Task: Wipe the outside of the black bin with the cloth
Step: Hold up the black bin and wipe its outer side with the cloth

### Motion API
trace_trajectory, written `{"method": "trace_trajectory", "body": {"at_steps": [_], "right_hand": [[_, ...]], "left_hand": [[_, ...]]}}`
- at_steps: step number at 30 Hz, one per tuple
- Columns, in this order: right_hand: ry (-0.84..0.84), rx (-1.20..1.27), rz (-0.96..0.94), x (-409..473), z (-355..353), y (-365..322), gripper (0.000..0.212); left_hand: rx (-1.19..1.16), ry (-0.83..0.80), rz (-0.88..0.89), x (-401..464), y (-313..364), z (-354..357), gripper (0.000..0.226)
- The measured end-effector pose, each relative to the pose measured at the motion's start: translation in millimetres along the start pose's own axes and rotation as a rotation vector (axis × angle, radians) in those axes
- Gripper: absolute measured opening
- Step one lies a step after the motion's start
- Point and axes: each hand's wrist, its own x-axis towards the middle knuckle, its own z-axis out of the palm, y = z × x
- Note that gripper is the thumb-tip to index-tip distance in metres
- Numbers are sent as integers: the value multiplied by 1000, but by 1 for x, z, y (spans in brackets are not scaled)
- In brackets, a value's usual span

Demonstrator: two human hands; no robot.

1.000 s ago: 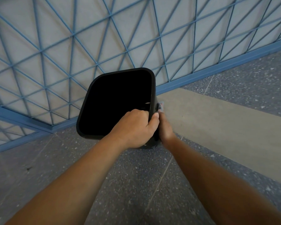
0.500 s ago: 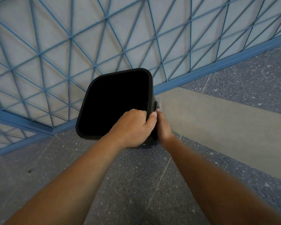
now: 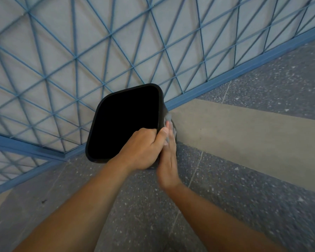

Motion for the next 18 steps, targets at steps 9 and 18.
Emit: {"method": "trace_trajectory", "body": {"at_steps": [9, 18], "right_hand": [[-83, -32, 73, 92, -26, 35, 77], [-43, 15, 575, 62, -45, 87, 92]], "left_hand": [[60, 32, 13, -1, 2, 1, 54], [71, 64, 24, -1, 3, 1, 55]]}}
